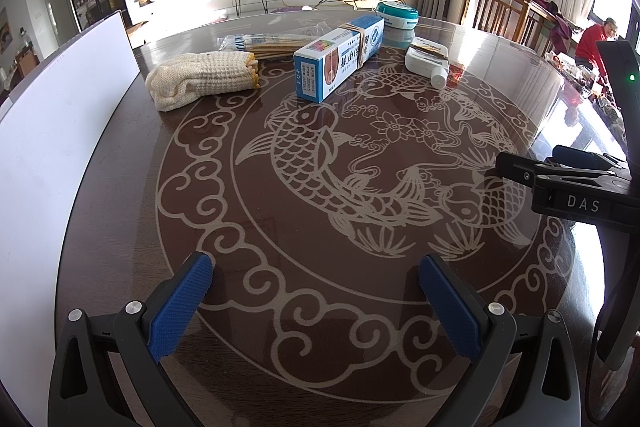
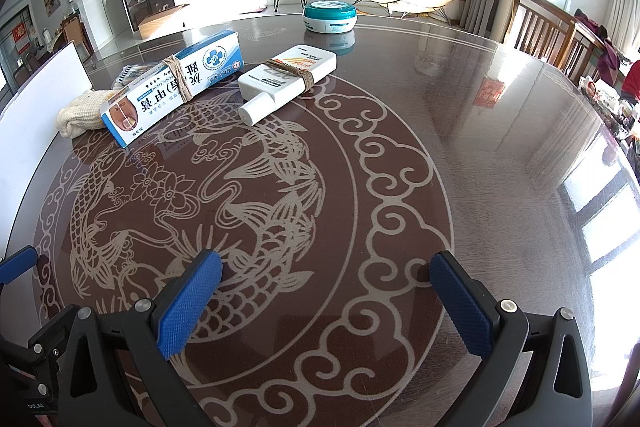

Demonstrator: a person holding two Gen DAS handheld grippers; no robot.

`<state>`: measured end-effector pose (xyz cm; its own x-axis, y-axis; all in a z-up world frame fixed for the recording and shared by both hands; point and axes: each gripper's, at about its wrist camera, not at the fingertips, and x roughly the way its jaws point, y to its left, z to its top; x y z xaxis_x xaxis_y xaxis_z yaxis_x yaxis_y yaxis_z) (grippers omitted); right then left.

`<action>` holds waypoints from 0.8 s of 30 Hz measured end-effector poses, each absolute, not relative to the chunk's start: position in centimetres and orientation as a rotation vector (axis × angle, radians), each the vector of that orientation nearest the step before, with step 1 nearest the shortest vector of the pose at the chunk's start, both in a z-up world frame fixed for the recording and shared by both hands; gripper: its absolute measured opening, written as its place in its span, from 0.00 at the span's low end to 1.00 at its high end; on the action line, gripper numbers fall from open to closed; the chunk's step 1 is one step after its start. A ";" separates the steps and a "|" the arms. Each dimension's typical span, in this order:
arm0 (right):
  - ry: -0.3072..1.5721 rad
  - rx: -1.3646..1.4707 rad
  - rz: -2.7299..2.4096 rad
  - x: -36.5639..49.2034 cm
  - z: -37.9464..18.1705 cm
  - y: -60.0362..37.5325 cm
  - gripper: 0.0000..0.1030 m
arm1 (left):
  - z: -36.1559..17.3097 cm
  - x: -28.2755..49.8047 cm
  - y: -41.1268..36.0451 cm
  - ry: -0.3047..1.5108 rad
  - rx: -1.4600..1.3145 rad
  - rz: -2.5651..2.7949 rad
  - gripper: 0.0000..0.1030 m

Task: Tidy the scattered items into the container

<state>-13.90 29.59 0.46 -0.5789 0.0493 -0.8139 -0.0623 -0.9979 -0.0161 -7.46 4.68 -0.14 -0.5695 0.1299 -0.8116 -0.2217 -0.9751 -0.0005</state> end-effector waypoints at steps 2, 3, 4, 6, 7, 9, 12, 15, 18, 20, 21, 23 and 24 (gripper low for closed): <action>0.022 -1.410 2.737 -13.9 0.5 29.6 1.00 | -0.1 -7.5 4.7 0.150 -1.340 2.615 1.00; 0.022 -1.410 2.737 -13.9 0.5 29.6 1.00 | -0.1 -7.5 4.7 0.150 -1.341 2.615 1.00; 0.022 -1.410 2.737 -13.9 0.4 29.6 1.00 | -0.1 -7.5 4.7 0.149 -1.341 2.615 1.00; 0.022 -1.410 2.737 -13.9 0.5 29.6 1.00 | -0.1 -7.9 4.9 0.162 -1.335 2.602 1.00; 0.022 -1.410 2.737 -13.9 0.5 29.6 1.00 | -0.1 -8.6 5.1 0.175 -1.327 2.587 1.00; 0.022 -1.410 2.737 -13.9 0.5 29.6 1.00 | -0.1 -10.5 5.3 0.192 -1.317 2.565 1.00; 0.022 -1.410 2.736 -13.9 0.5 29.6 1.00 | 0.1 -13.8 5.6 0.204 -1.308 2.547 1.00; 0.022 -1.410 2.736 -13.9 0.5 29.6 1.00 | 0.3 -17.1 5.9 0.205 -1.308 2.547 1.00; 0.022 -1.410 2.736 -13.9 0.5 29.6 1.00 | 0.3 -19.6 6.3 0.207 -1.307 2.545 1.00; 0.022 -1.410 2.736 -13.9 0.5 29.6 1.00 | 0.4 -21.0 6.8 0.210 -1.307 2.542 1.00; 0.022 -1.409 2.736 -13.9 0.5 29.6 1.00 | 0.4 -21.6 7.1 0.209 -1.311 2.541 1.00; 0.022 -1.409 2.736 -13.9 0.5 29.6 1.00 | 0.5 -22.6 7.9 0.212 -1.324 2.534 1.00; 0.020 -1.409 2.736 -13.9 0.5 29.6 1.00 | 0.5 -23.0 8.4 0.220 -1.325 2.521 1.00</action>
